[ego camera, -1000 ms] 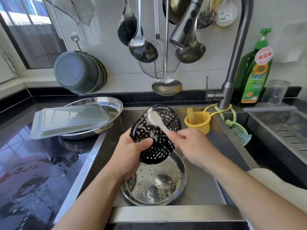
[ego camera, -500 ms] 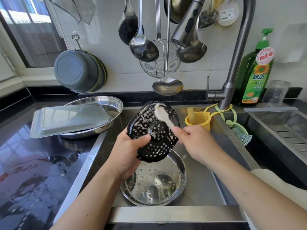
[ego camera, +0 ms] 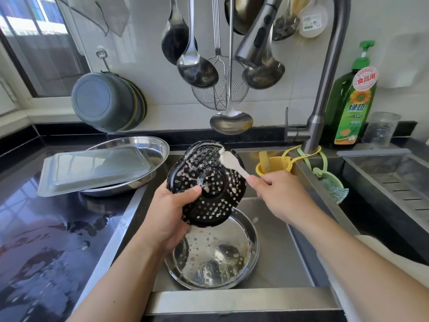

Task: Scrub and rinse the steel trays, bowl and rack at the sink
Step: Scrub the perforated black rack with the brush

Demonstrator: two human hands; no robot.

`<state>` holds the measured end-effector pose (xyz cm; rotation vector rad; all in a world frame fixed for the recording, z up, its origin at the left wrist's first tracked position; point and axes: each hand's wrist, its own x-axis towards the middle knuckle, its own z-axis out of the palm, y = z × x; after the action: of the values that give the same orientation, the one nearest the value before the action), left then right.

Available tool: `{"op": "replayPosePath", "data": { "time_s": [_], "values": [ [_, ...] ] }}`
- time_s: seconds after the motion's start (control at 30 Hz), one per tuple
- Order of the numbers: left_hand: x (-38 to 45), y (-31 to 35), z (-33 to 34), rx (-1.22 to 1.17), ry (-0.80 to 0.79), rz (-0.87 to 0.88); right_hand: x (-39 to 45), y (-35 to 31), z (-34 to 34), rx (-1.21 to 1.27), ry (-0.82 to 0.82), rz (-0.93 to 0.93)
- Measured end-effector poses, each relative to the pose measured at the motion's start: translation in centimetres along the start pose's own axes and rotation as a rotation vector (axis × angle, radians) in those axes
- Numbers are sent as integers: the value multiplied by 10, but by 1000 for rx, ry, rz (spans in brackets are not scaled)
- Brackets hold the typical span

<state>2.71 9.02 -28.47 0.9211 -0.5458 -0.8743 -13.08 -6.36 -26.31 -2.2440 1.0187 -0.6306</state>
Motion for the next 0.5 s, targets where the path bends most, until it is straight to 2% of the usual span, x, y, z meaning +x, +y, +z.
{"op": "replayPosePath", "data": {
  "time_s": [0.13,0.23,0.3,0.4,0.5],
  "values": [
    [0,0,0,12,3,-9,-6,-4,7,26,-49,-46],
    [1,-1,1,21,-13,-4,2,2,3,211,-38,133],
    [0,-2,1,24,-20,4,3,4,4,366,-103,240],
    [0,-3,0,37,-19,21,2,4,11,432,-171,280],
    [1,-8,0,59,-18,56,4,7,11,434,-152,285]
  ]
}}
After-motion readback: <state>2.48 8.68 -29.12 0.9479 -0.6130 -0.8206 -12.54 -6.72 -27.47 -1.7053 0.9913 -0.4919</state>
